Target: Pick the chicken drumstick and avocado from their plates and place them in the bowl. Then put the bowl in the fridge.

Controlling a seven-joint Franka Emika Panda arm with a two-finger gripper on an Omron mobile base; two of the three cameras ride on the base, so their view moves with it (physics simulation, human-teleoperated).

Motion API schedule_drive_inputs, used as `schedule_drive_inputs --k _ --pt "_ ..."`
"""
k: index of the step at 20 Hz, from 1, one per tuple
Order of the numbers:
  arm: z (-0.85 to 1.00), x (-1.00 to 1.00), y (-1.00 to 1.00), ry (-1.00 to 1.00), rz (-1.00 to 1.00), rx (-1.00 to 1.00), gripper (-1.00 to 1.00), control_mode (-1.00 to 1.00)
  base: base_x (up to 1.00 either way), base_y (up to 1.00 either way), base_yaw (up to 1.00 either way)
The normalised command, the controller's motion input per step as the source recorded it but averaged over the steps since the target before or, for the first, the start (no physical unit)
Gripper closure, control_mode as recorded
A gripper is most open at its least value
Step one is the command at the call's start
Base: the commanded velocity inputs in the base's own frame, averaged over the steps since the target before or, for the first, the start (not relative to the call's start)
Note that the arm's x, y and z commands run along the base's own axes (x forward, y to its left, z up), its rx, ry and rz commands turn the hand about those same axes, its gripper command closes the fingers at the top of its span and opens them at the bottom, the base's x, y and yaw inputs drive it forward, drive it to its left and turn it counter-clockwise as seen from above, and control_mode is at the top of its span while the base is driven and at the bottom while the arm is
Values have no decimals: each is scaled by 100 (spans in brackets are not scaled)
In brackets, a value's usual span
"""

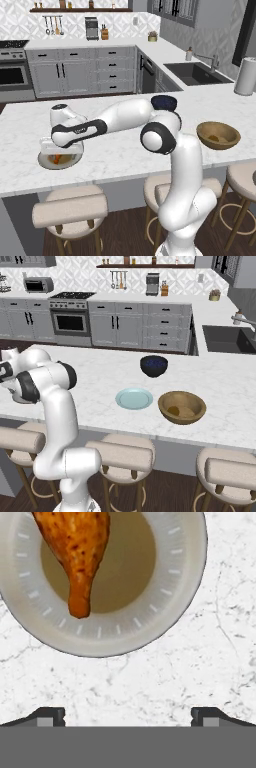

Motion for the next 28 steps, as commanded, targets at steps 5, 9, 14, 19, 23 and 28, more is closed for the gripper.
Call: schedule_drive_inputs --k 5,9,14,19,23,28 --pt "-11 35 9 0 0 0 -100 -100 0 0 0" --pt "-14 37 26 0 -1 -3 -100 -100 0 0 0" --pt "-26 30 27 0 0 -4 -100 -100 0 0 0" --pt "-28 29 23 0 0 -3 -100 -100 0 0 0" --pt "-28 26 11 0 0 0 -100 -100 0 0 0" --pt "-24 28 5 0 0 0 -100 -100 0 0 0"
